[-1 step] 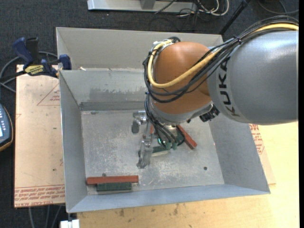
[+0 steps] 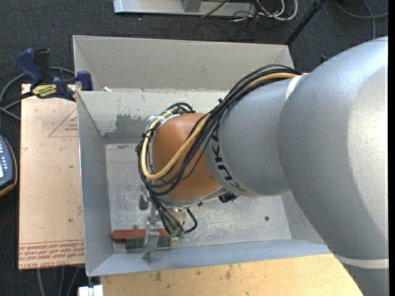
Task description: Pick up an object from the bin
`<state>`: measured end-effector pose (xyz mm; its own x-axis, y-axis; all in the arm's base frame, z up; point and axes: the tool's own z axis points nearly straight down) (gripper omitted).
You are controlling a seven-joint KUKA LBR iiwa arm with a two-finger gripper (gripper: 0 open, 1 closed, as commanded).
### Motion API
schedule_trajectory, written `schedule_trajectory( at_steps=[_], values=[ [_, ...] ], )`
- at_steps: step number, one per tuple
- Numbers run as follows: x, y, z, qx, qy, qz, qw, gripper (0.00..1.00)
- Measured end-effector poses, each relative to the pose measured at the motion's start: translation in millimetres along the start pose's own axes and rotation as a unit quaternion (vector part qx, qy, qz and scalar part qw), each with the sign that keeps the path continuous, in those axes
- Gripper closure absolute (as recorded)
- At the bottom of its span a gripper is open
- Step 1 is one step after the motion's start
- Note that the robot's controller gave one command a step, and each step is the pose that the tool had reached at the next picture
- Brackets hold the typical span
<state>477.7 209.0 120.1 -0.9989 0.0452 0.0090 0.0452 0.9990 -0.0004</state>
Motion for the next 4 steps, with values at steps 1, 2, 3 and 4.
schedule_trajectory(
  at_steps=[1,2,3,4],
  values=[
    [-7.8,32,50,-0.002,-0.0085,-0.031,0.9995,0.0],
    [-2.9,32,47,0.0,0.003,-0.03,0.9995,1.0],
    [-21.1,14,-88,-0.002,-0.0092,-0.033,0.9994,1.0],
    [-24.1,37,-19,0.0,-0.0028,-0.142,0.9899,1.0]
  ],
)
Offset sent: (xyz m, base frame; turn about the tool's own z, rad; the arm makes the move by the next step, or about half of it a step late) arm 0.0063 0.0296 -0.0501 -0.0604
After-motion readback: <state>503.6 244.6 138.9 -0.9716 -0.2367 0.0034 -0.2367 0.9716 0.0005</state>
